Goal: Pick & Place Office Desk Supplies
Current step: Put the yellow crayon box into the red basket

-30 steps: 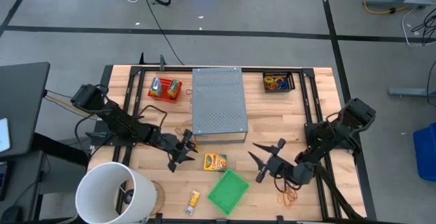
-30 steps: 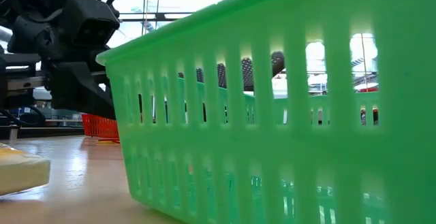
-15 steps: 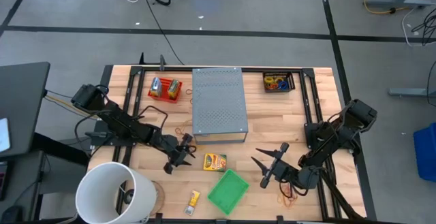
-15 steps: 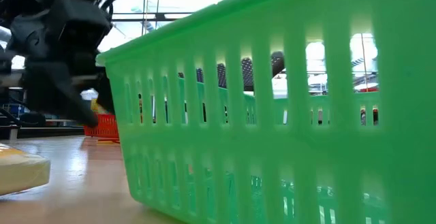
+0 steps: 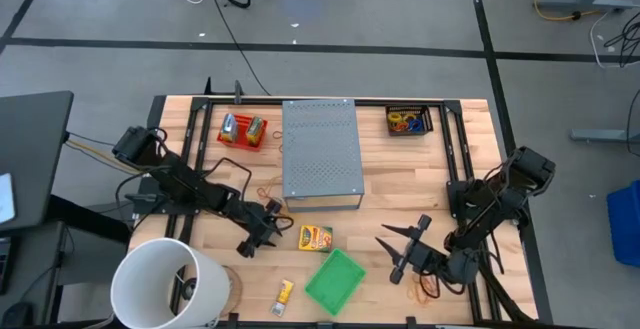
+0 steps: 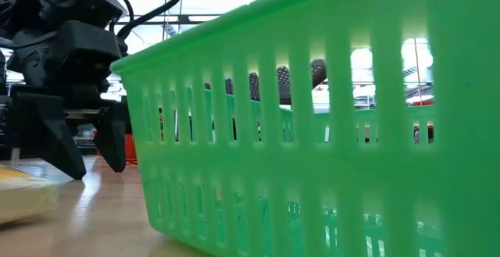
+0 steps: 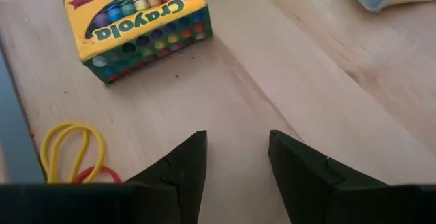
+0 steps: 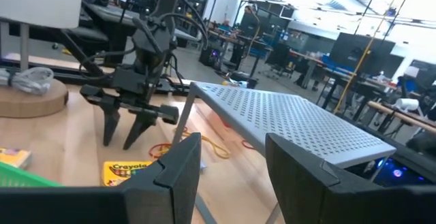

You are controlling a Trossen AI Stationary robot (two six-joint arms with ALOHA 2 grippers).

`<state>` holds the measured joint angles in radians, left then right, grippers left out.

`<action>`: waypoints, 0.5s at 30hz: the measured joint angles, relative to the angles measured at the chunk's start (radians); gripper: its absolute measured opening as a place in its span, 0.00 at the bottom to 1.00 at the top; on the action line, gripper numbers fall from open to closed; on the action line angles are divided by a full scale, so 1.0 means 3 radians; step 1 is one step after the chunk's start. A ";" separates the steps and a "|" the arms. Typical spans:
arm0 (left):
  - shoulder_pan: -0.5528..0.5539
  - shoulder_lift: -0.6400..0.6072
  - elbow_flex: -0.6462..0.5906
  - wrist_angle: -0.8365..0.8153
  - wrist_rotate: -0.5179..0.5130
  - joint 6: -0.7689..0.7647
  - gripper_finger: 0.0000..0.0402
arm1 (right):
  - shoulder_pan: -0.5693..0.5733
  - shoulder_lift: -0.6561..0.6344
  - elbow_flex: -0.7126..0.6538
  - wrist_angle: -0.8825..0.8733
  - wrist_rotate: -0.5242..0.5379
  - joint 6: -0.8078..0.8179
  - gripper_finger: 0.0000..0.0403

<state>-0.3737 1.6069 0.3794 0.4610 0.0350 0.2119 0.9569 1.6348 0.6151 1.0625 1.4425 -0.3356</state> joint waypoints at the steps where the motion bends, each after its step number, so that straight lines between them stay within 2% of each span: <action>1: 0.0000 0.0010 0.0000 -0.0001 -0.0018 0.0003 0.42 | 0.0004 0.0000 0.0000 -0.0002 -0.0001 0.0016 0.43; 8: 0.0001 0.0021 -0.0003 0.0007 0.0047 0.0001 0.42 | 0.0003 0.0000 0.0000 -0.0015 -0.0003 0.0143 0.43; 15: -0.0002 0.0044 -0.0019 0.0649 0.0266 0.0030 0.42 | 0.0004 0.0000 0.0000 -0.0072 -0.0004 0.0232 0.43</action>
<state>-0.3744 1.6201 0.3735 0.6556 0.1148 0.2208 0.9581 1.6348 0.6151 1.0410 1.4414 -0.2660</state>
